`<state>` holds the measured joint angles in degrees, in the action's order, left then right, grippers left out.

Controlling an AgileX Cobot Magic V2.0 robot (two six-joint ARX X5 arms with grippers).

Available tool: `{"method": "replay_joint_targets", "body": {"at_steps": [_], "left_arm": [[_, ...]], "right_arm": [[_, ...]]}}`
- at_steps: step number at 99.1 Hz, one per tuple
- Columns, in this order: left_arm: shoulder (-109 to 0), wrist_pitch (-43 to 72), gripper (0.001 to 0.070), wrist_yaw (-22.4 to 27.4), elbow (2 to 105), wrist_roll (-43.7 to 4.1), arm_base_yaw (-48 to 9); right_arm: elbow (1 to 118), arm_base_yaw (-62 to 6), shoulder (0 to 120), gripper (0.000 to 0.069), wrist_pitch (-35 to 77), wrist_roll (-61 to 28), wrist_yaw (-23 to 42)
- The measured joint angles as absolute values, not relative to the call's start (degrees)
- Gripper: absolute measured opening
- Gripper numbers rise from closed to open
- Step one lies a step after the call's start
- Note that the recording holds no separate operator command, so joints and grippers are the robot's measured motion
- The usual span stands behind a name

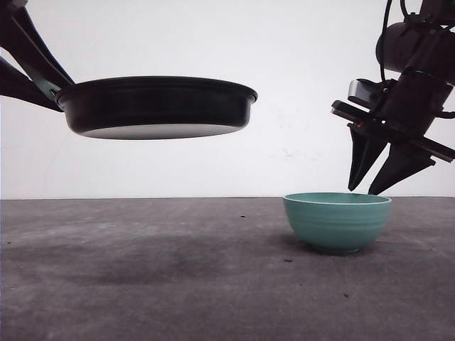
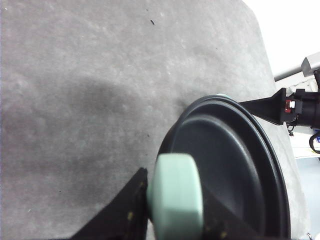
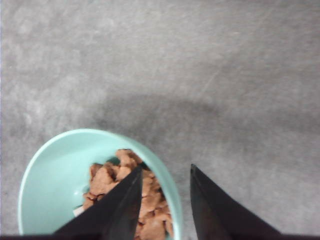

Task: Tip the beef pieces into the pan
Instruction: 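Lower the right gripper into the green bowl and grip its rim, then lift the green bowl with the right gripper toward the raised pan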

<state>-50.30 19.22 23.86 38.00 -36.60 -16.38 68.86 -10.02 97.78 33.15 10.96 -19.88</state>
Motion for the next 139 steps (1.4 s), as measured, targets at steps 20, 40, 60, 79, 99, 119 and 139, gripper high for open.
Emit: {"method": "replay_joint_targets", "body": {"at_steps": [20, 40, 60, 79, 99, 119, 139], "left_arm": [[-50.3, 19.31, 0.0059, 23.75, 38.0, -36.58, -16.38], [-50.33, 19.57, 0.0059, 23.77, 38.0, -36.53, -16.38], [-50.35, 19.59, 0.0059, 23.77, 38.0, -35.9, -16.38], [-50.33, 19.59, 0.0059, 23.68, 38.0, -35.55, -16.38], [-50.35, 19.77, 0.0059, 23.38, 38.0, -35.35, -16.4], [-52.75, 21.76, 0.0059, 23.75, 38.0, -35.33, -18.94], [-55.35, 22.35, 0.0059, 22.68, 39.31, -35.11, -22.48]], "right_arm": [[68.84, -11.27, 99.31, 0.0179, 32.91, 10.96, -17.91], [68.84, -11.53, 101.8, 0.0179, 32.93, 11.53, -17.85], [68.84, -11.51, 102.65, 0.0079, 31.81, 12.47, -17.93], [68.84, -11.51, 102.67, 0.0018, 31.4, 12.21, -18.15], [68.84, -11.51, 102.52, 0.0016, 29.85, 11.97, -21.87], [68.73, -12.1, 94.8, 0.0016, 25.32, 12.4, -21.08], [69.14, -14.72, 83.15, 0.0016, 20.1, 14.13, -20.05]]}}
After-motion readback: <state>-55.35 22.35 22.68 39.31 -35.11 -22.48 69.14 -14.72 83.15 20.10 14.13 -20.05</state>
